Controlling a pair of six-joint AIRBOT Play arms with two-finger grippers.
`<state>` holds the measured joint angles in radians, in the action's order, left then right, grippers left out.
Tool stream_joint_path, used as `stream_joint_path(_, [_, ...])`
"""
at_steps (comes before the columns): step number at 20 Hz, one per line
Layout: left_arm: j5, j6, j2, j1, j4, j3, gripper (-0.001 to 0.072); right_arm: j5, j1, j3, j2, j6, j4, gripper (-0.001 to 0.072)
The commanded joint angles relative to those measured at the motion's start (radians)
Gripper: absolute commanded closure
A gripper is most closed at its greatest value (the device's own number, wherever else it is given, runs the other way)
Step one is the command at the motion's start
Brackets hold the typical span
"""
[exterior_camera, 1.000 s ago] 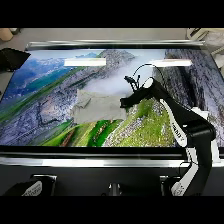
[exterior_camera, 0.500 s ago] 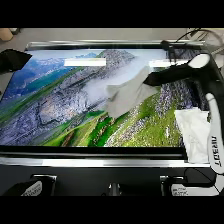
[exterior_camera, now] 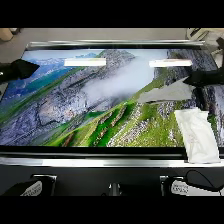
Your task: Fold the shirts.
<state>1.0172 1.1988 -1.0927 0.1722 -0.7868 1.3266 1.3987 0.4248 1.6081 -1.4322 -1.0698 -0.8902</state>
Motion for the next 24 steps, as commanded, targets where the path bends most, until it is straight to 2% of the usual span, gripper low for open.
stream_joint_path(1, [0.024, -0.021, 0.000, 0.001, 0.000, -0.049, 0.0682, 0.057, 0.146, 0.001, 0.035, -0.019, -0.037, 0.0696])
stream_joint_path(7, [0.022, -0.026, 0.000, 0.001, 0.000, -0.060, 0.0682, 0.100, 0.382, 0.001, 0.145, -0.019, -0.092, 0.0696])
stream_joint_path(10, [0.022, -0.035, 0.000, 0.001, 0.000, -0.060, 0.0682, 0.154, 0.480, 0.001, 0.180, -0.066, -0.121, 0.0696])
stream_joint_path(12, [0.022, -0.041, 0.000, 0.001, 0.000, -0.060, 0.0682, 0.235, 0.526, 0.001, 0.202, -0.072, -0.196, 0.0696])
stream_joint_path(16, [0.018, -0.042, 0.000, 0.001, 0.000, -0.060, 0.0682, 0.437, 0.536, -0.019, 0.220, -0.063, -0.459, 0.0697])
stream_joint_path(20, [0.015, -0.040, 0.000, 0.001, 0.001, -0.060, 0.0682, 0.427, 0.536, -0.238, 0.293, -0.063, -0.556, 0.0697])
stream_joint_path(24, [0.024, -0.040, 0.000, -0.019, 0.001, -0.060, 0.0682, 0.313, 0.537, -0.578, 0.398, -0.068, -0.660, 0.0694])
